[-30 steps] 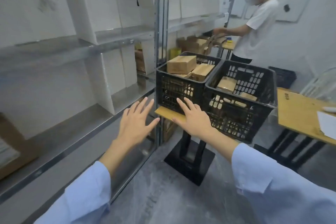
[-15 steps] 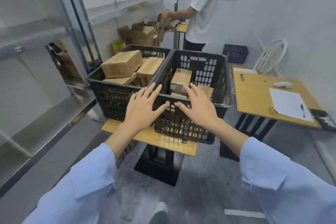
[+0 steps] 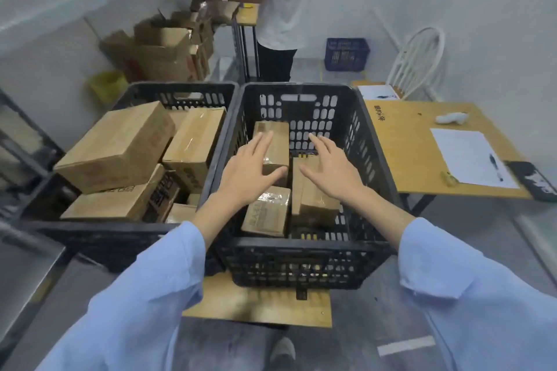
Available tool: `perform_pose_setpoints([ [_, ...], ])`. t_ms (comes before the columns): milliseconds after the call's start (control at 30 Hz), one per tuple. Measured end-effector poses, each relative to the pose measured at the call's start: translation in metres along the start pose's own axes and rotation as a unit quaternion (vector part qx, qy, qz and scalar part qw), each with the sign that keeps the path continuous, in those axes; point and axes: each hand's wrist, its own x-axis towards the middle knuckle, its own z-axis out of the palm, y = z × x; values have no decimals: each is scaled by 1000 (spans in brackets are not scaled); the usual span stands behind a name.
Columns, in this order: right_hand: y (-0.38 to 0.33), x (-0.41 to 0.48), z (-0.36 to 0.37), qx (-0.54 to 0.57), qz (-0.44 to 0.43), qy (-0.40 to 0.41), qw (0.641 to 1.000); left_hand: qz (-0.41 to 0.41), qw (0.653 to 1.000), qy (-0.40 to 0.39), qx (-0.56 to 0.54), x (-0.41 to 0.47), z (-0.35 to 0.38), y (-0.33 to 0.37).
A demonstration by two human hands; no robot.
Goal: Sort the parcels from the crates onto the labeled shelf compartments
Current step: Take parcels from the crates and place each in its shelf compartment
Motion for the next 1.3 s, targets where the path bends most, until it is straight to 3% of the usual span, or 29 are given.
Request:
perform_pose_setpoints([
  [200,24,55,35,9,22,-40,999,-16,999,-35,-12,53,27,-23],
  [400,38,98,74,48,17,-84,995,-85,993,-84,-19,82,54,-43],
  [600,40,126,105,118,14,-119,986,-112,990,-86,-2,105,75,-52],
  [800,51,138,127,119,33,-146,981,-134,985,-109,4,113,99,-66],
  [1000,58,145,143,93,32,-163,982,-191,974,-101,-66,121,116,-76],
  [1300,70,152,147,106,55,-142,983,-211,958,-44,-188,125,124,-79],
])
